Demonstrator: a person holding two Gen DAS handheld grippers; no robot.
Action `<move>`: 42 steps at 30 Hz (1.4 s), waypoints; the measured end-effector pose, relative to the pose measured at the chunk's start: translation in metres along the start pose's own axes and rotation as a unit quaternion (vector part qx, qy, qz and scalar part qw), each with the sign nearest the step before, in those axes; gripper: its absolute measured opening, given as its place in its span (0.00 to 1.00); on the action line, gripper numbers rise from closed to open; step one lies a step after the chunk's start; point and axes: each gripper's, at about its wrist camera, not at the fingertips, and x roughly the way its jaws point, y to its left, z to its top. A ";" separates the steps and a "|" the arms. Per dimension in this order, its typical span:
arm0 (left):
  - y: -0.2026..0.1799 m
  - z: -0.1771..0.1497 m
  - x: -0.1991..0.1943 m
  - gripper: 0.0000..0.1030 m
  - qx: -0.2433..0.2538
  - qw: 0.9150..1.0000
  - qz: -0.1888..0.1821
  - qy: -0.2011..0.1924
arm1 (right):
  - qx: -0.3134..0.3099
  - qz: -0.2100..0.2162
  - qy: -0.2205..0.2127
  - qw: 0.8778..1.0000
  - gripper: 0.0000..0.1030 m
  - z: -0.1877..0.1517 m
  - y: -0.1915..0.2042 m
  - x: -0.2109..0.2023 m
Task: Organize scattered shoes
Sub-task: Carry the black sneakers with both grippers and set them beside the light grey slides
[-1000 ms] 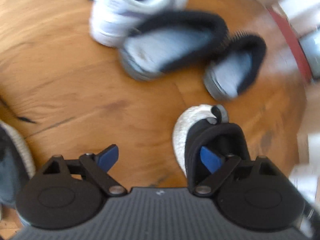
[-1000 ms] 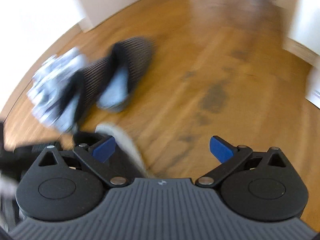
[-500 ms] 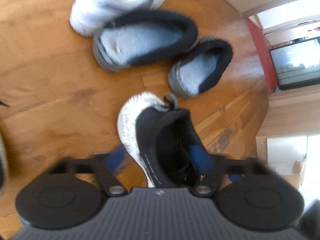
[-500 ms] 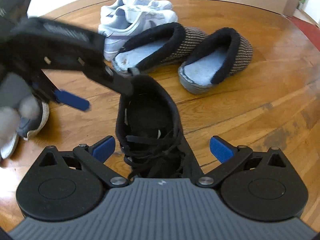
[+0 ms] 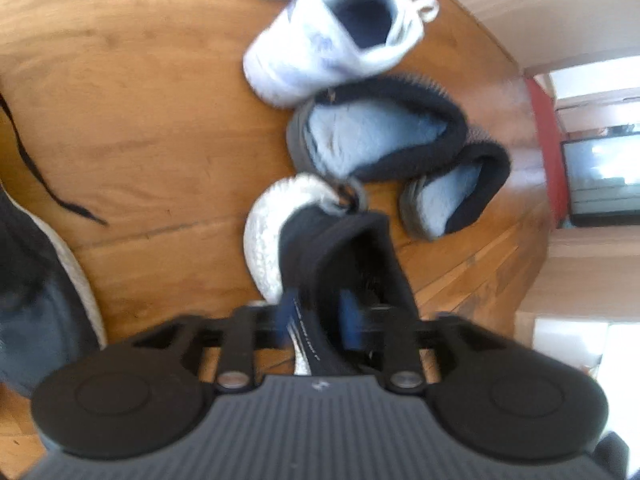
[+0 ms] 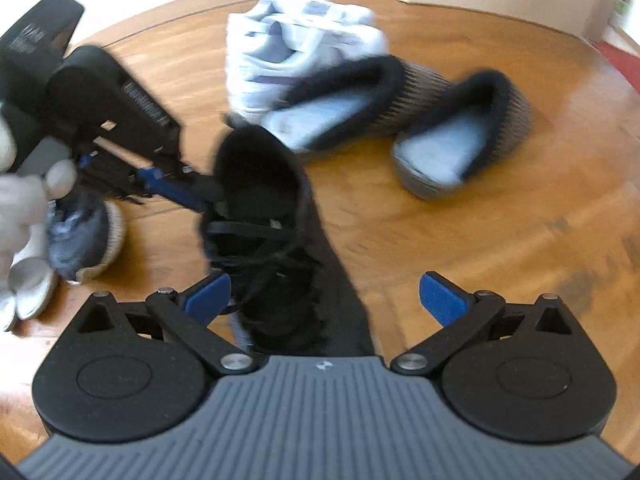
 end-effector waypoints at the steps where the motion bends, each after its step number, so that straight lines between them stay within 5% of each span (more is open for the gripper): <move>1: 0.001 0.001 -0.013 0.65 0.007 1.000 -0.005 -0.009 | -0.007 0.008 -0.001 1.000 0.99 0.004 0.004 0.006; 6: 0.023 0.002 -0.069 0.74 0.019 0.999 0.003 -0.039 | -0.050 0.010 0.046 0.998 0.94 0.022 0.024 0.062; 7: 0.034 0.001 -0.082 0.74 0.019 0.999 0.014 -0.049 | -0.066 -0.015 0.059 0.996 0.71 0.023 0.028 0.076; 10: 0.059 0.003 -0.105 0.75 0.018 0.996 0.050 -0.076 | -0.086 -0.032 0.050 0.995 0.52 0.027 0.039 0.083; 16: 0.106 0.010 -0.138 0.75 -0.011 0.985 0.129 -0.114 | -0.088 0.023 0.026 0.996 0.50 0.063 0.076 0.081; 28: 0.114 0.024 -0.180 0.76 0.000 0.972 0.180 -0.151 | -0.149 0.059 0.007 0.987 0.50 0.161 0.166 0.139; 38: 0.159 0.008 -0.229 0.77 0.013 0.965 0.231 -0.127 | -0.147 0.068 0.045 0.986 0.51 0.165 0.203 0.161; 42: 0.187 -0.013 -0.276 0.77 0.101 0.946 0.301 -0.071 | -0.106 0.071 0.067 0.990 0.50 0.159 0.206 0.157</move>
